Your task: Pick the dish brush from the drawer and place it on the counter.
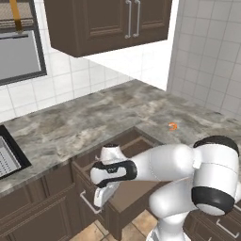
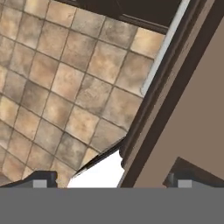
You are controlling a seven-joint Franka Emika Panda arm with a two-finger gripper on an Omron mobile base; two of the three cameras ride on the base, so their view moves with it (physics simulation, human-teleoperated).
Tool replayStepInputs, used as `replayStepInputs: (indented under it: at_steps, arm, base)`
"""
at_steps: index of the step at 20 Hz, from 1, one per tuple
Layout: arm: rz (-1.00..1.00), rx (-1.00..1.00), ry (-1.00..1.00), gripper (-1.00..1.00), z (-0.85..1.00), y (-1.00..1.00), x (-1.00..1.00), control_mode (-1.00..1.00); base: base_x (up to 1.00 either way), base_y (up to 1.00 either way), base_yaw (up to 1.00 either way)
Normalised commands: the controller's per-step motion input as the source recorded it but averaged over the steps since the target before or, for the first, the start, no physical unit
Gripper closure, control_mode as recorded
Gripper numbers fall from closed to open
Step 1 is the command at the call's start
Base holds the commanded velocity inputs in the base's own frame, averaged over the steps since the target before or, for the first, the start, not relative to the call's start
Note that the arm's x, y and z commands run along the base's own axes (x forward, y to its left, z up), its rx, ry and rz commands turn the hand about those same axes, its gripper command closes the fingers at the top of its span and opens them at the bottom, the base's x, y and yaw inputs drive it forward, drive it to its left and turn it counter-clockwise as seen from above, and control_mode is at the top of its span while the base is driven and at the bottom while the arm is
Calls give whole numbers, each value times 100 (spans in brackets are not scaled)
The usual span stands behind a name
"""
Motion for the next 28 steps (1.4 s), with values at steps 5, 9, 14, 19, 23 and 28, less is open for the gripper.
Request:
replayStepInputs:
  at_steps: [5, 9, 14, 19, 23, 28]
  arm:
    - [-4, 28, -6, -100, 100, 9, 48, -100]
    - [-5, 14, 0, -100, 98, -9, 76, -100]
    - [-22, -7, 22, -100, 32, -28, 87, -100]
    - [-46, -14, 22, -100, -16, -13, 71, -100]
    - [-55, -9, 14, -100, -38, -24, 58, -100]
    - [-61, -4, 2, -100, -64, -41, 34, -100]
  base:
    - [0, 0, 0]
    - [0, 0, 0]
    - [0, 0, 0]
    - [0, 0, 0]
    - [0, 0, 0]
    - [0, 0, 0]
